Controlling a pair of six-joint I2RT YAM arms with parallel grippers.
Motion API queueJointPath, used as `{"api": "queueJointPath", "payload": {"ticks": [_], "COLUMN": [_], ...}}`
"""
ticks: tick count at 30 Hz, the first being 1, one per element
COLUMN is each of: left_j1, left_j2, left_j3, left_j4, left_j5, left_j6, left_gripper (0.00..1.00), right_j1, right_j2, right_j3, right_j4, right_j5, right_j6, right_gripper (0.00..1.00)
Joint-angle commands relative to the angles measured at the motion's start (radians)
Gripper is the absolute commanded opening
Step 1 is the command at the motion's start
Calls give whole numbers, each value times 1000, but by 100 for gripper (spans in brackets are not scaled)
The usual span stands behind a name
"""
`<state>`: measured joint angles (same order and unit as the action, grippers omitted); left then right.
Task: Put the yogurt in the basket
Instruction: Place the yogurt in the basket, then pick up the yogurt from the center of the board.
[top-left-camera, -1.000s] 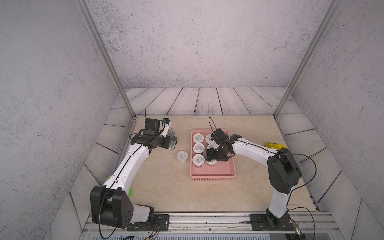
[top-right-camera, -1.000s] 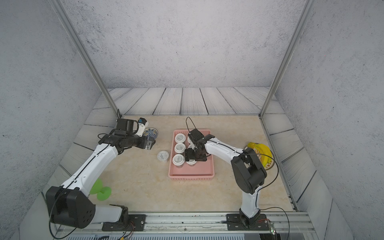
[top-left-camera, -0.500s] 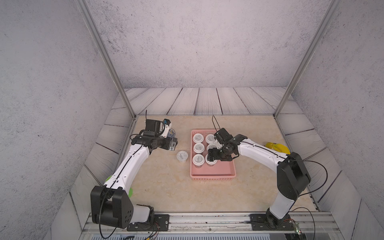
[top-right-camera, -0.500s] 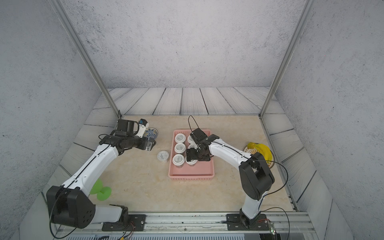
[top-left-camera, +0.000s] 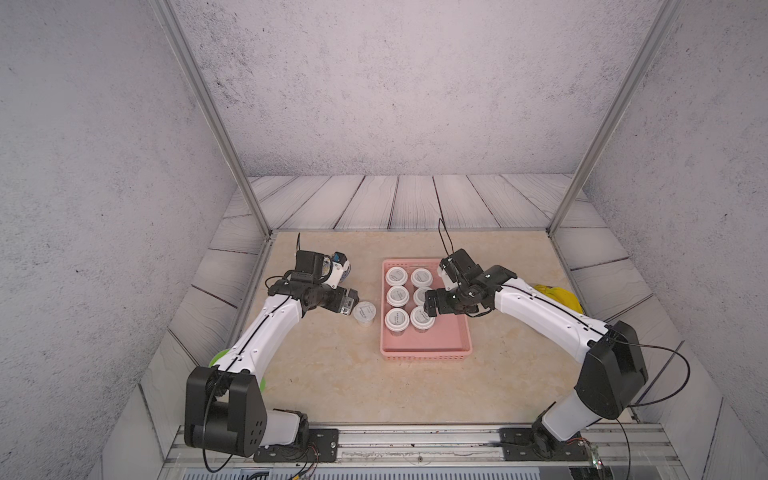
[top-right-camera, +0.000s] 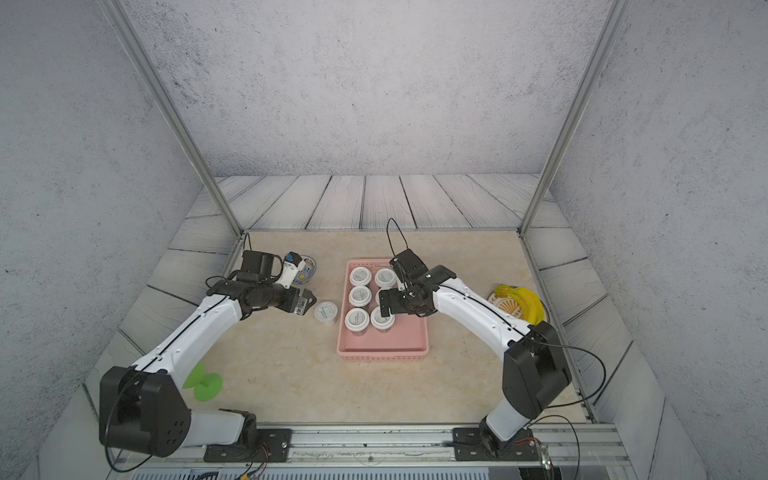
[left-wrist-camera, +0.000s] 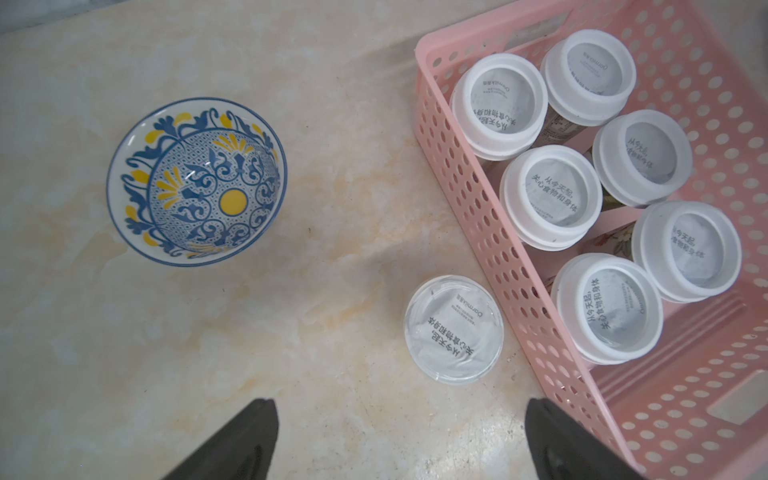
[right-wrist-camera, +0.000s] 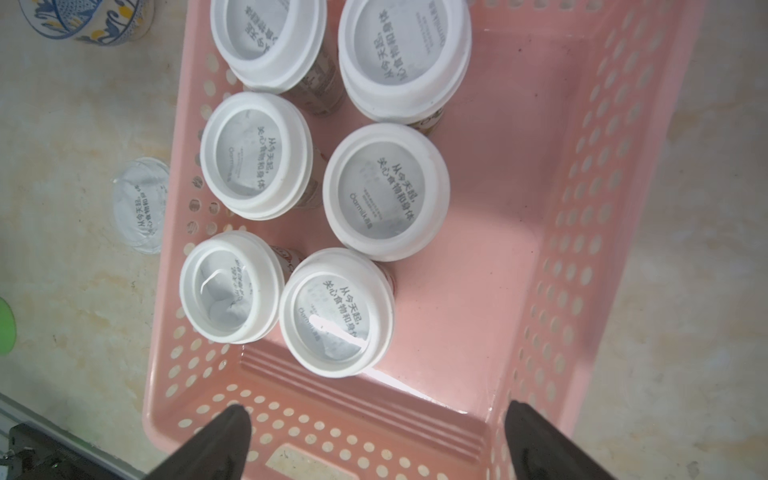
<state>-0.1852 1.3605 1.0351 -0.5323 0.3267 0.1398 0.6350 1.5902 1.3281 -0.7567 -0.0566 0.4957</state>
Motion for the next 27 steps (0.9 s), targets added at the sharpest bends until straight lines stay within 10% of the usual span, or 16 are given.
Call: {"api": "queueJointPath", "payload": {"ticks": [1,27], "left_j1": [7,-10], "left_j2": [5,199], "left_j3": [-29,-15], "left_j4": [30,63], "left_j5": [89,145], "left_j6": [-35,-180], "left_gripper": [98,98], "right_j1": [-22,-250], "right_j2": [-45,-314], "right_j3": [-12,-167], "right_j4": [-39,-19], "right_j5": [58,196], "right_j6": [-30,-151], "right_gripper": [100,100]}}
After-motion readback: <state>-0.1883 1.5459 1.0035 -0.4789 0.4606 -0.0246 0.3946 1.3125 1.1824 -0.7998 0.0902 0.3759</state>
